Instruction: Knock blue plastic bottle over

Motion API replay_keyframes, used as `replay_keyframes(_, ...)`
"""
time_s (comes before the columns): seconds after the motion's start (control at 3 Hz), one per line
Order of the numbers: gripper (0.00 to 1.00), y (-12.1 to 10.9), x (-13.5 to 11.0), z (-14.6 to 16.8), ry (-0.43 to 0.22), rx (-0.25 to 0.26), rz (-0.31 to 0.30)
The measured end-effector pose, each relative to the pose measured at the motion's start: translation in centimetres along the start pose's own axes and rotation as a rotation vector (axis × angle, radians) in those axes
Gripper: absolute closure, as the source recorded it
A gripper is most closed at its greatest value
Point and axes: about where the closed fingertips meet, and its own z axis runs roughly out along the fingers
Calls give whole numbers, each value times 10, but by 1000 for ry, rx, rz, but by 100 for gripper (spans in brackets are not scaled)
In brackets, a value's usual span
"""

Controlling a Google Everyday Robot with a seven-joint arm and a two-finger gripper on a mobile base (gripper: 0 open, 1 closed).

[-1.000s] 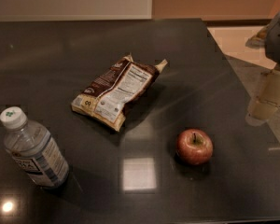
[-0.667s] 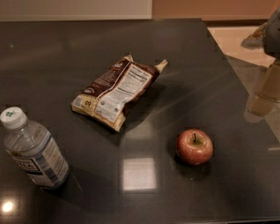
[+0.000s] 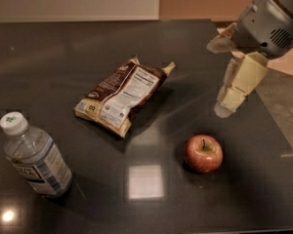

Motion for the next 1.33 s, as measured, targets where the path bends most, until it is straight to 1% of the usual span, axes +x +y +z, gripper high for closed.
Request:
replay_keyframes(0.33,0,18,-49,24,-124,-75,-83)
replay_keyframes(0.67,0,45,-91,49,-217,-131,-164)
replay_keyframes(1.0,0,69,-126,74,-281,-157,-213)
replay_keyframes(1.33,0,89,-158,99,-328,-178,-235)
